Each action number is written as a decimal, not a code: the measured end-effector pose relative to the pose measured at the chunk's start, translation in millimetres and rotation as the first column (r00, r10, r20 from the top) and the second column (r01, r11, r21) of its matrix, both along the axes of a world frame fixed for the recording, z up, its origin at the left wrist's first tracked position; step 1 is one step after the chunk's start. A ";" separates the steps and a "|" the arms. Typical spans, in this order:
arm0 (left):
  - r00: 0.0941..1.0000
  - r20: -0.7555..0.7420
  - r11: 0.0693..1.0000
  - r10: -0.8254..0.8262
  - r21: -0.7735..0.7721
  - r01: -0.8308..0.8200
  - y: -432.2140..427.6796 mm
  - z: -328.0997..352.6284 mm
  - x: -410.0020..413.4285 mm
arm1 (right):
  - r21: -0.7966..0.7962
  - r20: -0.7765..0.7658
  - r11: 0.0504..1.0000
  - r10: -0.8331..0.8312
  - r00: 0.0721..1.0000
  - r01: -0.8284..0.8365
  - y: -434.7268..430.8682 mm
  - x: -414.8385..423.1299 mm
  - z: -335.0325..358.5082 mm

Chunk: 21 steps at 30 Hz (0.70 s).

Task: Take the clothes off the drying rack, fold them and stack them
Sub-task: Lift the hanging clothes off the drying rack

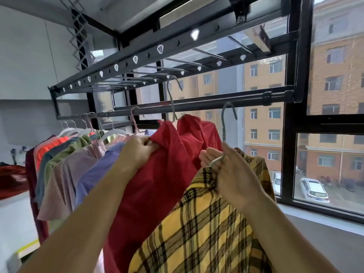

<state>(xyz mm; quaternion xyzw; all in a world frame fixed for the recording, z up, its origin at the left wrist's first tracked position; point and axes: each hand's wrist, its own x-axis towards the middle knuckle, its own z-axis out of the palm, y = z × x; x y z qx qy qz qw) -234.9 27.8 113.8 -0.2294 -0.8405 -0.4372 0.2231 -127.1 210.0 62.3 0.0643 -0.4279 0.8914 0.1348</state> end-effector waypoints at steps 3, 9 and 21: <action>0.995 -0.004 0.994 -0.096 0.044 0.097 -13.1 -3.2 23.3 | 0.002 -0.034 1.000 0.015 0.999 -0.015 -11.2 0.9 10.1; 0.961 0.180 0.978 -0.208 0.051 0.202 -23.6 -53.0 65.1 | 0.100 -0.005 0.987 0.126 0.992 -0.125 -38.6 -11.0 1.8; 0.919 0.354 0.979 -0.173 0.165 0.120 -47.5 -105.4 65.0 | -0.238 -0.058 0.887 0.394 0.917 -0.396 -70.8 -52.2 -49.8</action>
